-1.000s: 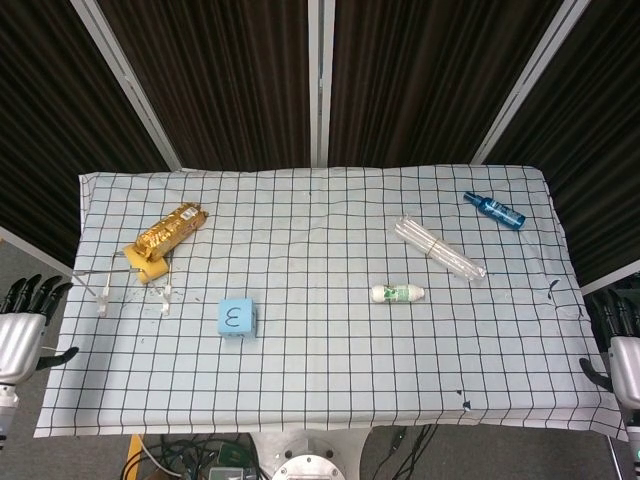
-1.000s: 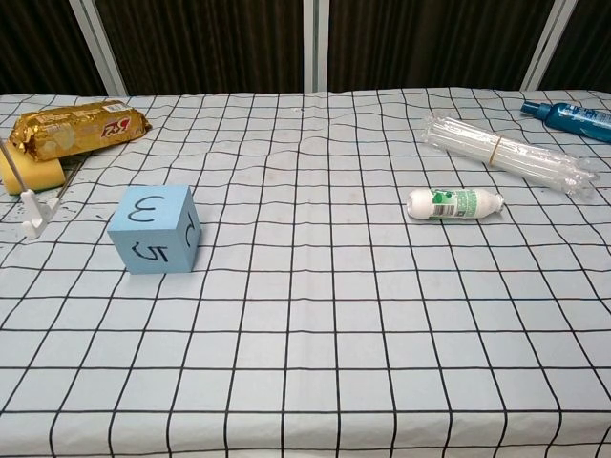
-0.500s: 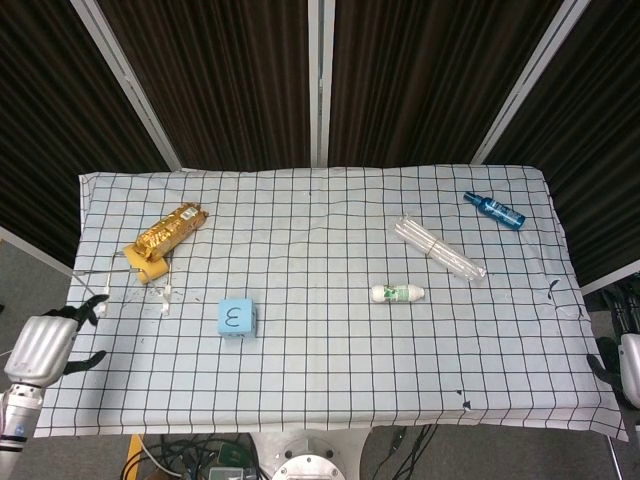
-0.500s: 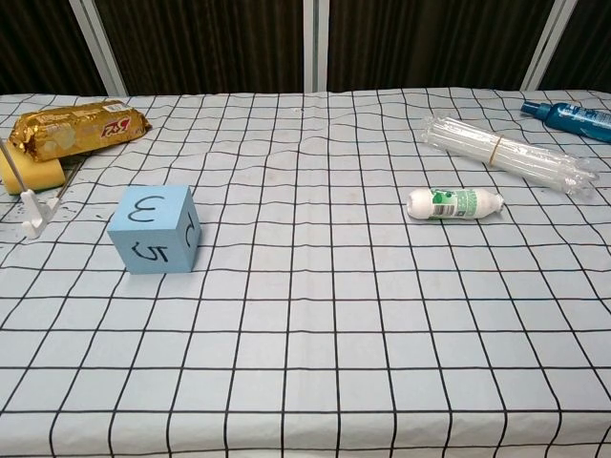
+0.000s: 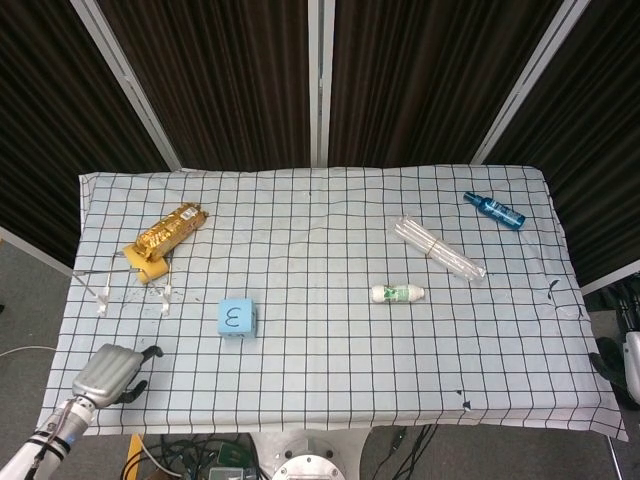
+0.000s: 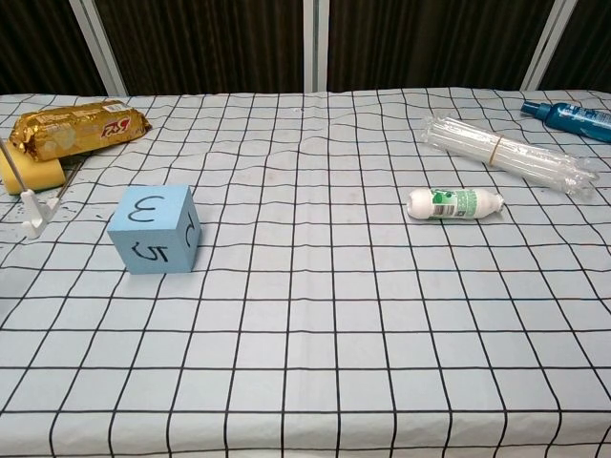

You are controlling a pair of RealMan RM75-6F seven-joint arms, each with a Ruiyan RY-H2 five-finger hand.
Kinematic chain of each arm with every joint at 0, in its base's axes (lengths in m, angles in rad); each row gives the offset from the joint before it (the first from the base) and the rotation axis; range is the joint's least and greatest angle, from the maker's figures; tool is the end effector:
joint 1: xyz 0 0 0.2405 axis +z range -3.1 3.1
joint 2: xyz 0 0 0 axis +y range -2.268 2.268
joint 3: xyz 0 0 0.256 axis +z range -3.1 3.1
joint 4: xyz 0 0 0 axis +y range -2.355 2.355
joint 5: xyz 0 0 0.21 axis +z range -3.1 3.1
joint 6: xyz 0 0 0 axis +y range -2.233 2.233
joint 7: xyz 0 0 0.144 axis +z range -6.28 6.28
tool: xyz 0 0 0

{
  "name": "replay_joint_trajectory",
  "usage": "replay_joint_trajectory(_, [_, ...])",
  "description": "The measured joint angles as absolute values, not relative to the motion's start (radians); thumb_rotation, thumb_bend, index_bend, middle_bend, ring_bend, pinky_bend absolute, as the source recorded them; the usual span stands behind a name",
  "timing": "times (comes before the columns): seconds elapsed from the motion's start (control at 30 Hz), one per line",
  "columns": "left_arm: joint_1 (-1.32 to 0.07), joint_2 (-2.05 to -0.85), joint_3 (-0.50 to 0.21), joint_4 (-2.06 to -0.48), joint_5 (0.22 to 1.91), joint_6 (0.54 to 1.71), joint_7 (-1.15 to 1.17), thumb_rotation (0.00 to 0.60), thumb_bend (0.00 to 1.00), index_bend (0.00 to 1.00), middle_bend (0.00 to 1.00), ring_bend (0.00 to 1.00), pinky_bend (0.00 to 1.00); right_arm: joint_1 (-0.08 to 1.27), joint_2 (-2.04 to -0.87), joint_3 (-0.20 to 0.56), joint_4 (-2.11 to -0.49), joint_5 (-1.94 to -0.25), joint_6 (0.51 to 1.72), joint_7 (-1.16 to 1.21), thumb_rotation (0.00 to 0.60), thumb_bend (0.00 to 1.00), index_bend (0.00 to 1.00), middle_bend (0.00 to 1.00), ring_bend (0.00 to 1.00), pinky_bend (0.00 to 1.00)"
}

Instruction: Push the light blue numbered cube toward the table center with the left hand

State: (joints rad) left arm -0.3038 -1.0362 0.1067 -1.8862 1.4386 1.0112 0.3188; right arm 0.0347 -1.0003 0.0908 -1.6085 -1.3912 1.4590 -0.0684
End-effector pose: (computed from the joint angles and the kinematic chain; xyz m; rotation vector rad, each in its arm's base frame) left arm -0.2630 0.1775 0.0851 -1.9539 -1.0654 -0.5295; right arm -0.3391 -0.1727 0.2085 1.3056 -0.8195 0.6927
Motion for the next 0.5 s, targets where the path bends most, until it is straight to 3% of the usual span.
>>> replay_joint_trajectory(0.5, [-0.412, -1.201, 0.067, -1.892, 1.414, 0.912, 0.371, 0.600, 0.40, 0.17, 0.84, 0.84, 0.81, 0.042, -1.002, 0.095, -1.592, -1.365, 1.432, -0.054, 0.600, 0.13, 0.00, 0.00, 0.00, 0.00])
